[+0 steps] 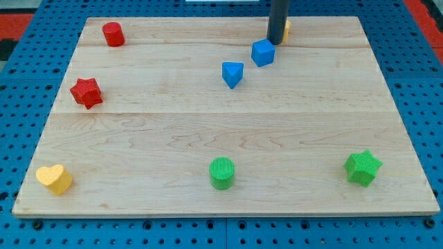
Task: Move the arm to the left of the blue cube
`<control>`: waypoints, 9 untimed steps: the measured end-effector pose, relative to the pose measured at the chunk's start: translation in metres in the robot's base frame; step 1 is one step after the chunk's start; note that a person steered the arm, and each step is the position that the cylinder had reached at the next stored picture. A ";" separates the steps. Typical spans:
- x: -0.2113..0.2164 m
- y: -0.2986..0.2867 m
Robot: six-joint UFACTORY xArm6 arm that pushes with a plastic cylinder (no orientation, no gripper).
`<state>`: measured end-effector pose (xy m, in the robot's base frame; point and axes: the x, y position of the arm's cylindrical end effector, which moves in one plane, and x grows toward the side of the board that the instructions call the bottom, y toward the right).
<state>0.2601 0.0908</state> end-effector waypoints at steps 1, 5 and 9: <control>0.000 -0.018; 0.008 -0.067; 0.023 -0.054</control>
<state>0.2830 0.0364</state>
